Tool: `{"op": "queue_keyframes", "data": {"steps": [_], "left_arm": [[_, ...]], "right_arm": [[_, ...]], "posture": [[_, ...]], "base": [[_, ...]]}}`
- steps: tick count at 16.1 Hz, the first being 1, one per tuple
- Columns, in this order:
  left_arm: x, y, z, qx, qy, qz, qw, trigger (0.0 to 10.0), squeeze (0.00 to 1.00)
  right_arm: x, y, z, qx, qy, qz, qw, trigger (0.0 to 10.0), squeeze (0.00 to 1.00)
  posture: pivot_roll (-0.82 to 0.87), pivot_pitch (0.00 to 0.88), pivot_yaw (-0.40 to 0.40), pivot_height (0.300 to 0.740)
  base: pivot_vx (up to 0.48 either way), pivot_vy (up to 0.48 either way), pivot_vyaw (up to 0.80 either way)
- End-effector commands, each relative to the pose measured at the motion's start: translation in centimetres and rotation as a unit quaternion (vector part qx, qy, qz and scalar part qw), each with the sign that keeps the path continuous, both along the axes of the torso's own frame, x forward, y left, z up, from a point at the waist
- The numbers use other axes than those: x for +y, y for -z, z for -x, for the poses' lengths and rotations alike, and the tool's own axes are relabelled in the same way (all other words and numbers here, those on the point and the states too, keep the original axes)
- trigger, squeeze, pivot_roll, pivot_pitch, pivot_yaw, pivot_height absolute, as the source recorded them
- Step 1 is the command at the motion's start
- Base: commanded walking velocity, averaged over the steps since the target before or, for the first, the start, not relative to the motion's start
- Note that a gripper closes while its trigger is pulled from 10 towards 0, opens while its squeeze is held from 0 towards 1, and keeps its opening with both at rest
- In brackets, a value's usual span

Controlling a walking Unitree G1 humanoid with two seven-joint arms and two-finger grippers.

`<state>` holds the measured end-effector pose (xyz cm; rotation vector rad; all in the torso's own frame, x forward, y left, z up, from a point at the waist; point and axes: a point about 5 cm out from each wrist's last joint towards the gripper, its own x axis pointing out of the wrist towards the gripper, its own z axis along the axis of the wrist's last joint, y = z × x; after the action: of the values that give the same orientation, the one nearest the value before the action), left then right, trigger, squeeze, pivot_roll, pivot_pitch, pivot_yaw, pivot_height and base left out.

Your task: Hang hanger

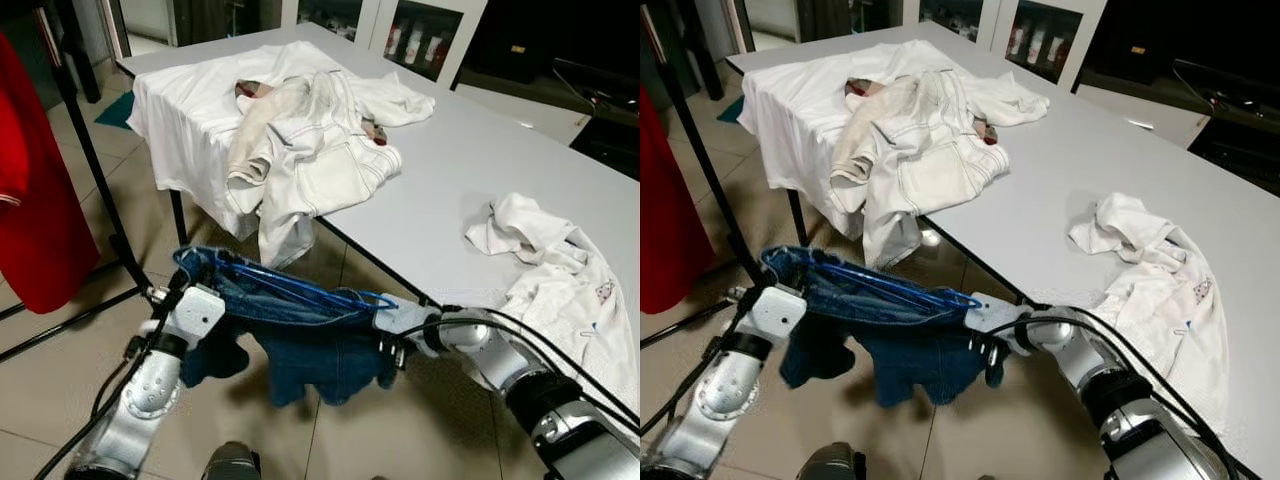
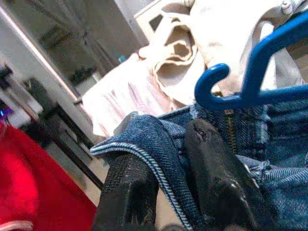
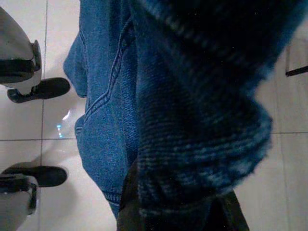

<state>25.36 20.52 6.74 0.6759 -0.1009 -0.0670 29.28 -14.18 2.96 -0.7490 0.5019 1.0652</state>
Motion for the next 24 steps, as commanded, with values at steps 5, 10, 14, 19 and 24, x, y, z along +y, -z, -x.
{"op": "queue_keyframes", "data": {"steps": [5, 10, 14, 19, 24], "left_arm": [[3.3, 0.4, -0.7, 0.006, -0.077, 0.003, 0.997, 10.0, 0.00], [3.3, 0.5, -1.5, 0.009, -0.043, 0.019, 0.999, 10.0, 0.00], [0.0, -1.5, -1.9, -0.056, 0.069, -0.010, 0.996, 10.0, 0.00], [-2.8, -0.6, -0.3, -0.048, 0.191, -0.110, 0.974, 10.0, 0.00], [-2.8, -0.6, -0.4, -0.046, 0.197, -0.160, 0.966, 10.0, 0.00]], "right_arm": [[-2.5, 0.9, 1.0, 0.041, 0.005, 0.034, 0.999, 0.0, 0.00], [-2.0, 1.2, 1.8, 0.051, -0.041, 0.042, 0.997, 0.0, 0.00], [-2.0, 1.7, 2.0, 0.048, -0.037, 0.074, 0.995, 0.0, 0.00], [-3.5, 2.1, 1.6, 0.056, 0.018, 0.105, 0.993, 0.0, 0.00], [-4.1, 2.5, 1.7, 0.032, -0.026, 0.175, 0.984, 0.0, 0.00]], "posture": [[0.26, 0.021, -0.132, 0.710], [0.26, 0.024, -0.137, 0.710], [0.26, 0.028, -0.137, 0.710], [0.26, 0.030, -0.134, 0.710], [0.26, 0.031, -0.137, 0.710]], "base": [[0.000, 0.000, 0.00], [0.000, 0.000, 0.00], [0.000, 0.000, 0.00], [0.000, 0.000, 0.00], [0.000, 0.000, 0.00]]}}
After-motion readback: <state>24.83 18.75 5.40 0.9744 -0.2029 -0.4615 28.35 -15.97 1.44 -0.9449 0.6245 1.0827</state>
